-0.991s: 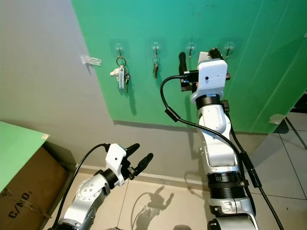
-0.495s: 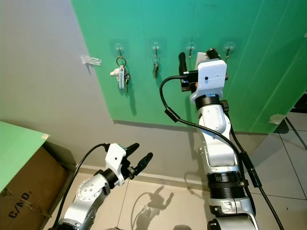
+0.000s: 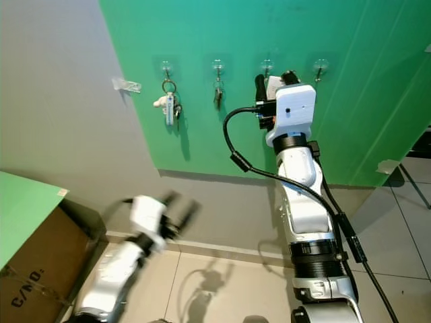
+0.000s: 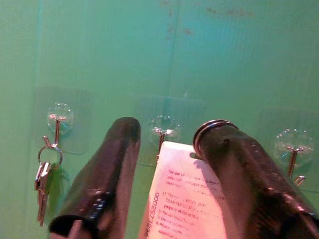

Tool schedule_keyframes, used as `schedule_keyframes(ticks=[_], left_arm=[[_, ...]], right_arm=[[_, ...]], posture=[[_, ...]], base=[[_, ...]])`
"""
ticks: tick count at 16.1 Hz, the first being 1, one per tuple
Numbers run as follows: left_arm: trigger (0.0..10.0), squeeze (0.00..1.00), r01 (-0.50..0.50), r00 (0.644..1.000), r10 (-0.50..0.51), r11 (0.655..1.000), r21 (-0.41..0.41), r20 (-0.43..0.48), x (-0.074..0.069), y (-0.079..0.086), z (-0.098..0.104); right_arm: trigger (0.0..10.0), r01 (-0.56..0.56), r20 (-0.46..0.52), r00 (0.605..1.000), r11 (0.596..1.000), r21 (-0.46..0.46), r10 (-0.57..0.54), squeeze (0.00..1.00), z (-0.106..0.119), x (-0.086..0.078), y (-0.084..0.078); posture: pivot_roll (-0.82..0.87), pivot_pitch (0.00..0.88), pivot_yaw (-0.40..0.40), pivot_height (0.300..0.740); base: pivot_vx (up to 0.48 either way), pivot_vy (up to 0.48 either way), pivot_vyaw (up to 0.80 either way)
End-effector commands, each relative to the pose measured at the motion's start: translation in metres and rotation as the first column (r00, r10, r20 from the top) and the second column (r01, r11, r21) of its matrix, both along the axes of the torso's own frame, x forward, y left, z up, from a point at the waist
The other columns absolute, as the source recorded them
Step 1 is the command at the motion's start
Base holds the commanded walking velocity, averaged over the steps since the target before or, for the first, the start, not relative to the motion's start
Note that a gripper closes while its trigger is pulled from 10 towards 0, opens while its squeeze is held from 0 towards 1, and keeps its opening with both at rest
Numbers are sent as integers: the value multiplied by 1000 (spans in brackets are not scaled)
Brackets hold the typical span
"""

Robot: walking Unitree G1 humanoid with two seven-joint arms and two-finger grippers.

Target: Hang keys on a hook

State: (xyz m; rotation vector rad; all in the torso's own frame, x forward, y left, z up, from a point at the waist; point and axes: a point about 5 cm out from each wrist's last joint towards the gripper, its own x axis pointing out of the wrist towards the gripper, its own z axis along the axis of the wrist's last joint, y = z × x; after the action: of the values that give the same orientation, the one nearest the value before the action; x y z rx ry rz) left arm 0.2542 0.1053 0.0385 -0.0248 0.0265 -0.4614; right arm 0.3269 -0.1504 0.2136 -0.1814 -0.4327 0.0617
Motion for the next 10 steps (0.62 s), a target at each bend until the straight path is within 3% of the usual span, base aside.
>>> schedule_keyframes(ticks=[1, 4, 5, 6, 7, 8, 9, 10], left_arm=[[10000, 0, -78, 996, 77, 997, 18, 37, -9, 16, 0], [10000, 0, -131, 987, 126, 990, 46, 98, -15, 23, 3], [10000, 0, -193, 975, 183, 979, 66, 128, -20, 28, 2], [10000, 0, -318, 944, 308, 946, 71, 119, -27, 41, -2], [10000, 0, -360, 930, 351, 930, 75, 110, -29, 46, -4], [10000, 0, -470, 882, 467, 878, 87, 54, -36, 60, -11], [10000, 0, -519, 854, 520, 849, 98, 12, -45, 70, -16], [10000, 0, -529, 846, 532, 843, 98, -9, -51, 77, -18]], right_arm=[[0, -17, 19, 1000, 1000, -7, 17, 0, 5, 2, 3], [0, -19, 16, 1000, 1000, -9, 19, 0, 3, 3, 3], [0, -20, 12, 1000, 1000, -10, 20, 0, 2, 6, 3], [0, -23, 11, 1000, 1000, -13, 23, 0, 2, 8, 4], [0, -25, 12, 1000, 1000, -14, 25, 0, 2, 8, 4], [0, -25, 13, 1000, 1000, -16, 25, 0, 2, 9, 4], [0, -22, 14, 1000, 1000, -18, 22, 0, 2, 9, 3], [0, -17, 13, 1000, 1000, -17, 17, 0, 1, 10, 1]], posture=[[-231, 0, 87, 740], [-221, 0, 83, 740], [-212, 0, 79, 740], [-209, 0, 72, 740], [-209, 0, 70, 740], [-210, 0, 72, 740], [-212, 0, 74, 740], [-210, 0, 76, 740]], base=[[0, 0, 0], [0, 0, 0], [0, 0, 0], [0, 0, 0], [0, 0, 0], [0, 0, 0], [0, 0, 0], [0, 0, 0]])
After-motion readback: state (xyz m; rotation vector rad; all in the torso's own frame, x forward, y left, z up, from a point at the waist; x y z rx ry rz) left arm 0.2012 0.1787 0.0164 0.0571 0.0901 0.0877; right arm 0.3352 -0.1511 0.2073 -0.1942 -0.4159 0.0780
